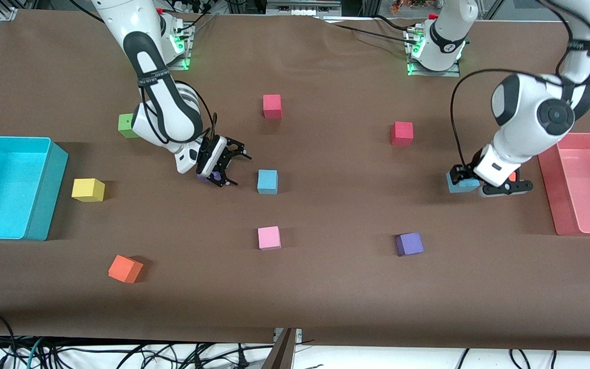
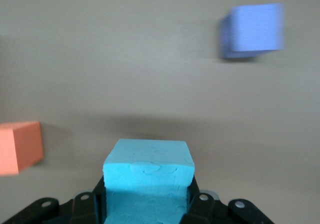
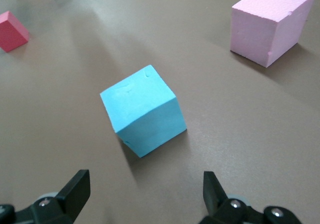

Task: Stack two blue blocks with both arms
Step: 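Lift the second light blue cube with the left gripper toward the placed cube, then lower the held cube onto the placed light blue cube with the left gripper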

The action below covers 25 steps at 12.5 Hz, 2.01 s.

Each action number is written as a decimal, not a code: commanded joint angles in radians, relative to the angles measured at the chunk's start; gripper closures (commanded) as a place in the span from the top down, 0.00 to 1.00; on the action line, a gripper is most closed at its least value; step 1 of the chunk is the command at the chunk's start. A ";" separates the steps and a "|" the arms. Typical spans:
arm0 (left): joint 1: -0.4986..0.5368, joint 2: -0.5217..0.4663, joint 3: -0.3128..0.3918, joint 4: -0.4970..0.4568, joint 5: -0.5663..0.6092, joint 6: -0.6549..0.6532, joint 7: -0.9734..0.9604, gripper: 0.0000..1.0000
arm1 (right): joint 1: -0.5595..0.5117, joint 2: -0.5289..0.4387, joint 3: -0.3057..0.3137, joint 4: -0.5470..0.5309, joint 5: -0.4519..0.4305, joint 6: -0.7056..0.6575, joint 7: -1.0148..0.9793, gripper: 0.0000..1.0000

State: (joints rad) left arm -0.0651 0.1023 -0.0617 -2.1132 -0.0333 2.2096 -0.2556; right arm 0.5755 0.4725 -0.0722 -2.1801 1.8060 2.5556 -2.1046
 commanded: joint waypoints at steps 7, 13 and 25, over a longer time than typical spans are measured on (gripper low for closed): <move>-0.422 0.256 -0.087 0.506 -0.026 -0.268 -0.709 0.00 | 0.024 0.008 0.009 0.060 0.053 0.017 -0.034 1.00; -0.604 0.562 -0.049 0.828 -0.063 -0.175 -0.713 0.00 | 0.023 0.009 0.009 0.057 0.053 0.017 -0.044 1.00; -0.708 0.721 0.016 0.893 -0.114 0.016 -0.562 0.00 | 0.021 0.009 0.009 0.057 0.053 0.017 -0.044 1.00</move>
State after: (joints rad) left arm -0.7471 0.7755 -0.0751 -1.3010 -0.1221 2.2325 -0.8364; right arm 0.5945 0.4799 -0.0661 -2.1301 1.8346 2.5606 -2.1320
